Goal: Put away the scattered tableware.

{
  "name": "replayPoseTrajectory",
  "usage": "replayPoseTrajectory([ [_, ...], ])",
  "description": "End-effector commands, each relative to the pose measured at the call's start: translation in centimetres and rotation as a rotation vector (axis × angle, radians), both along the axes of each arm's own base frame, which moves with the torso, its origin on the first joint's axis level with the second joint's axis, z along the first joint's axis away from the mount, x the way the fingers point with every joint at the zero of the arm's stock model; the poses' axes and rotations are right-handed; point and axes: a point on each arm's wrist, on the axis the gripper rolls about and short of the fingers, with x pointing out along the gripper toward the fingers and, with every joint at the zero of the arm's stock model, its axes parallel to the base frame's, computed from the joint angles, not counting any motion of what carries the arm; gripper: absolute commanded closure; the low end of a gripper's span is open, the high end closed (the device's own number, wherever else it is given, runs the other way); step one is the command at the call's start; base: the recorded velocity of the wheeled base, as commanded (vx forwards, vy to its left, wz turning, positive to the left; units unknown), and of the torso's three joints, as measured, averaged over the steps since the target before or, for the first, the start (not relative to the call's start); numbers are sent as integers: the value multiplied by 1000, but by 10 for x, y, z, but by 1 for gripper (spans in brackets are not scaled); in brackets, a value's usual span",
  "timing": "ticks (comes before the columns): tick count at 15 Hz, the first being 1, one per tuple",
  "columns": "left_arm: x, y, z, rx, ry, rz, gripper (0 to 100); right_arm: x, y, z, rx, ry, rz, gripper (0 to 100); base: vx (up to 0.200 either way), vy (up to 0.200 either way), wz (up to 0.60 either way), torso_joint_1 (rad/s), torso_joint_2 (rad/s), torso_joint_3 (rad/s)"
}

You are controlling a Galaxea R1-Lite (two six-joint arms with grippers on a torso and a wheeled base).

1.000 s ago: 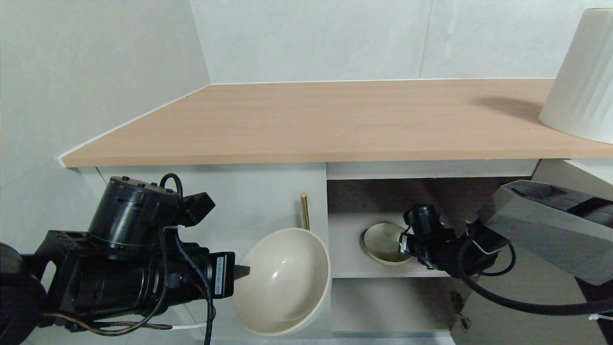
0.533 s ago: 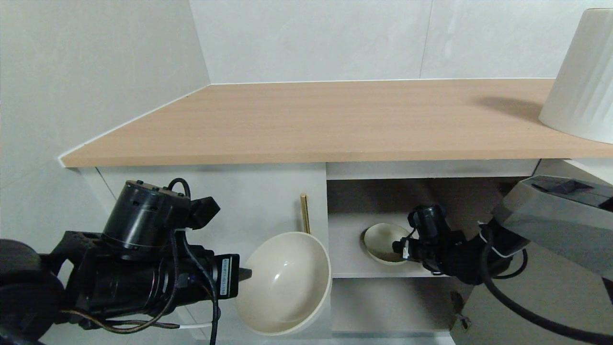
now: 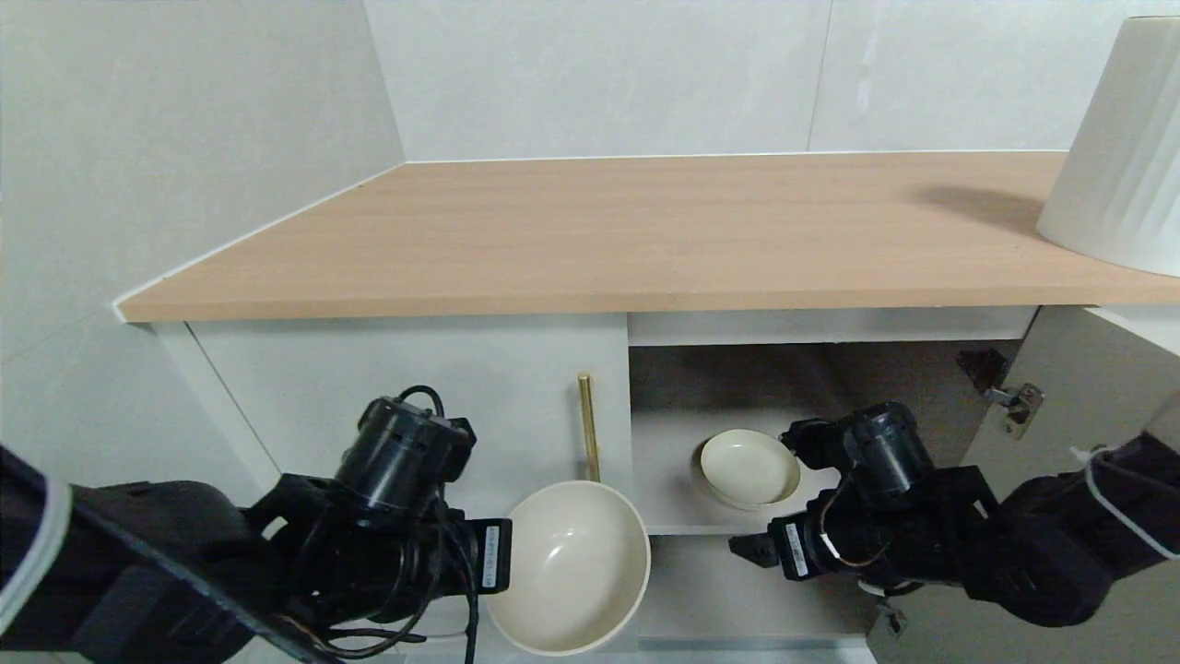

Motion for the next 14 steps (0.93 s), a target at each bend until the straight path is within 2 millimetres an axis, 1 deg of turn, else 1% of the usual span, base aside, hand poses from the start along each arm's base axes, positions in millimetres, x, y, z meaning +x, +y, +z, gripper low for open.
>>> replayPoseTrajectory([
  [1, 6, -17, -43, 112, 75, -1, 100, -27, 2, 40, 71, -33, 101, 0, 0, 0, 0, 0, 0, 0],
  [3, 6, -26, -60, 163, 96, -14, 100, -38, 1, 51, 98, 31, 175, 0, 0, 0, 0, 0, 0, 0],
  [4, 6, -32, -67, 174, 95, -27, 100, -42, 3, 54, 91, 69, 199, 0, 0, 0, 0, 0, 0, 0],
  [5, 4, -37, -70, 174, 88, -43, 100, -45, 7, 52, 77, 94, 214, 0, 0, 0, 0, 0, 0, 0],
  [7, 2, -45, -65, 162, 66, -71, 100, -45, 17, 39, 43, 125, 233, 0, 0, 0, 0, 0, 0, 0],
  [10, -6, -57, -52, 135, 26, -114, 100, -39, 31, 16, -62, 134, 177, 0, 0, 0, 0, 0, 0, 0],
  [12, -13, -61, -42, 120, 2, -140, 100, -39, 38, 9, -85, 138, 180, 0, 0, 0, 0, 0, 0, 0],
  [13, -18, -64, -35, 105, -17, -159, 100, -37, 41, 3, -101, 127, 167, 0, 0, 0, 0, 0, 0, 0],
  [14, -20, -65, -34, 104, -18, -163, 100, -35, 42, 2, -111, 109, 149, 0, 0, 0, 0, 0, 0, 0],
])
